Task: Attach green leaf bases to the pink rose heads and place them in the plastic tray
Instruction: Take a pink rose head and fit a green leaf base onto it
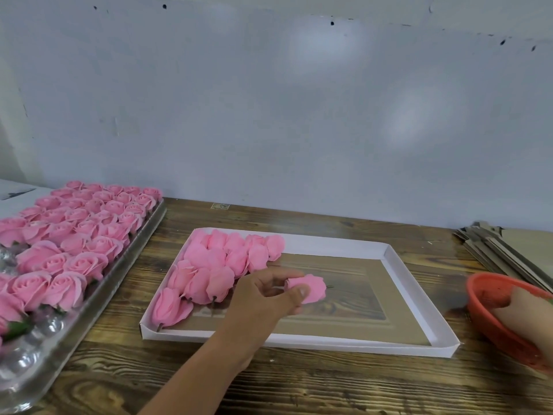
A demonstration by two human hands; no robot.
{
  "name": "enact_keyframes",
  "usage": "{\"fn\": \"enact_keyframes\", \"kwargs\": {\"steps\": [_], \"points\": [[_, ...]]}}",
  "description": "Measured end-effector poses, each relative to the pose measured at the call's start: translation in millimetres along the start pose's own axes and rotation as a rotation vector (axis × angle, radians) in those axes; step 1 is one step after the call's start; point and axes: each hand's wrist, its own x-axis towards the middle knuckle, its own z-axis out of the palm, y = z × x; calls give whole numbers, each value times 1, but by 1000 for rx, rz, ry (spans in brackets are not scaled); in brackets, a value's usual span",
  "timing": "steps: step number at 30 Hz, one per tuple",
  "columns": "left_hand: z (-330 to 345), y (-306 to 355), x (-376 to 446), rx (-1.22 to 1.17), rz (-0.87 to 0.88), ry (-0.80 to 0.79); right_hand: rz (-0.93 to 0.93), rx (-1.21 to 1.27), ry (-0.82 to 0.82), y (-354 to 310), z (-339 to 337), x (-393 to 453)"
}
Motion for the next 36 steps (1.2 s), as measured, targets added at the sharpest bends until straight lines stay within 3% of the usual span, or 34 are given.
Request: {"fn": "enact_keyframes", "kwargs": {"steps": [7,12,22,36], "points": [[0,0,0,2,-3,1,-82,-36,76,-4,-9,-3],[0,1,0,-3,-7,0,-147,188,53,7,-5,7],[1,2,0,2,-11,16,49,288,-47,37,18,80],[1,3,-1,-3,-9,16,-143,191,326,12,-17,-9]]}}
